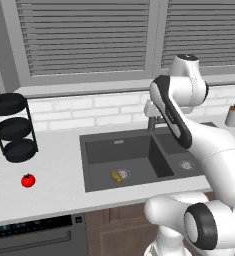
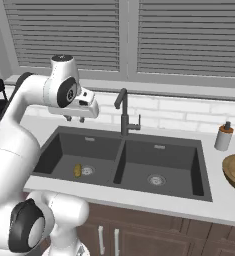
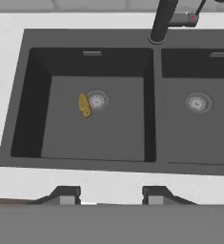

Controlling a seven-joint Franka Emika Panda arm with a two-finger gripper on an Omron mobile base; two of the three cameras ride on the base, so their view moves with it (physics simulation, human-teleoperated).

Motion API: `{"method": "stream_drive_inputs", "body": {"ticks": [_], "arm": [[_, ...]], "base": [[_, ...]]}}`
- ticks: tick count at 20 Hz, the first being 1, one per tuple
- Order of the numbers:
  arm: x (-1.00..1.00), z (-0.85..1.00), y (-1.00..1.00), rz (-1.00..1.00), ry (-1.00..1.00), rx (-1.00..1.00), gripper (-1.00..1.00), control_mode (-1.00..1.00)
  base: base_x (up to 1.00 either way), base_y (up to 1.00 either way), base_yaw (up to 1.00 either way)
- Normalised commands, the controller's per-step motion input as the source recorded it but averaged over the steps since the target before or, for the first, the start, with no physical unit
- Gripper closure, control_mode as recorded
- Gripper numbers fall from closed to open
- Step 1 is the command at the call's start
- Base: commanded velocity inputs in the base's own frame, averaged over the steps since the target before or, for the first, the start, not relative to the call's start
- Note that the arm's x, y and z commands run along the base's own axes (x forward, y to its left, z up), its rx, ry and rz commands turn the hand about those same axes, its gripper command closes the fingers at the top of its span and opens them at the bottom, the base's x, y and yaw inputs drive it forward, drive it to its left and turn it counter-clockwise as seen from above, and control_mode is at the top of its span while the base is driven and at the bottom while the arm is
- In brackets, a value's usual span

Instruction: Pick the potato from the sink and place it in the bowl. Then pick the bowl and place it in the microwave. Then close the microwave door and press the start button.

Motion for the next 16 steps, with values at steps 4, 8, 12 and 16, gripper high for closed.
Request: {"method": "stream_drive_inputs", "body": {"ticks": [4,8,12,16], "arm": [[-0.42,0.00,0.00,0.00,-0.08,0.00,-1.00,-1.00],[-0.92,-0.14,0.00,0.00,-0.04,0.00,-1.00,-1.00],[-1.00,-0.06,0.18,0.00,-0.15,0.00,-1.00,-1.00],[-0.66,-0.35,0.36,0.00,-0.09,0.00,-1.00,-1.00]], "base": [[0.00,0.00,0.00],[0.00,0.00,0.00],[0.00,0.00,0.00],[0.00,0.00,0.00]]}}
